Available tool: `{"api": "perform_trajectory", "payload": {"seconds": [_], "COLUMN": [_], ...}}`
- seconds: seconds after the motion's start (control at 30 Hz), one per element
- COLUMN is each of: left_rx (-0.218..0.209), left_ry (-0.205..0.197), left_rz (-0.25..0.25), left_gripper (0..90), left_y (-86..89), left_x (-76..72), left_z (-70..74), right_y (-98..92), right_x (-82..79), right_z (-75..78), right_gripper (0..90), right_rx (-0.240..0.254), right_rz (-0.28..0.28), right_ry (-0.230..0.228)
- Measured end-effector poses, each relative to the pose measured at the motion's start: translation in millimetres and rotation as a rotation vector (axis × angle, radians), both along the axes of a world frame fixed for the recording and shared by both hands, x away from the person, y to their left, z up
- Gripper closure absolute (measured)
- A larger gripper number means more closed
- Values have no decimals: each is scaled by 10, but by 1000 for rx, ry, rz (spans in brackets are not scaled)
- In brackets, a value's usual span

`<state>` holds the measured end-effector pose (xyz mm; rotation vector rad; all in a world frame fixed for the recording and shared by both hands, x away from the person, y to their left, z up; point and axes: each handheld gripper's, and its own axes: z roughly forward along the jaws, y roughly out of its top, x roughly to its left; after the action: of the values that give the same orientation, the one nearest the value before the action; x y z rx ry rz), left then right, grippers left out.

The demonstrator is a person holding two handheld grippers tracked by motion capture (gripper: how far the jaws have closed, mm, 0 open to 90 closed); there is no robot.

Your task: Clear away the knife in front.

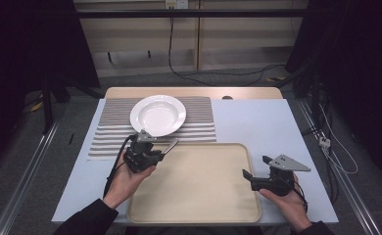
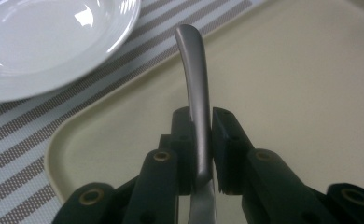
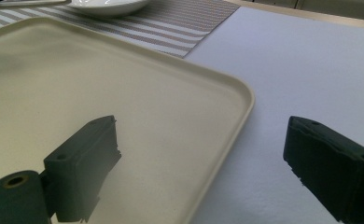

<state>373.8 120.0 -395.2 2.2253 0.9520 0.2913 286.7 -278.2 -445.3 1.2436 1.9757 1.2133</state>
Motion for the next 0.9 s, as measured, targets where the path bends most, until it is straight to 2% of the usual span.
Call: {"api": "perform_trajectory", "payload": {"seconds": [0.07,0.17,0.23,0.4,0.67,0.73,0.9], "left_rx": [12,29,23,44,50,39,50], "left_ry": [18,36,53,72,105,113,138], "left_rz": [-9,3,6,3,2,15,29], "left_gripper": [798,798,798,798,798,798,798], "left_y": [-16,-40,-55,-79,-113,-118,-136], "left_x": [8,11,-2,-23,6,12,8], "left_z": [-47,-114,-159,-245,-347,-368,-420], "right_y": [-1,0,-2,4,3,2,1], "right_x": [3,2,2,-1,2,2,1], "right_z": [-1,-1,-1,0,-1,-2,0], "right_gripper": [101,101,101,101,100,101,100], "right_rx": [1,0,0,1,1,1,0], "right_rz": [1,0,3,4,3,4,5], "right_ry": [3,4,2,3,5,6,2]}}
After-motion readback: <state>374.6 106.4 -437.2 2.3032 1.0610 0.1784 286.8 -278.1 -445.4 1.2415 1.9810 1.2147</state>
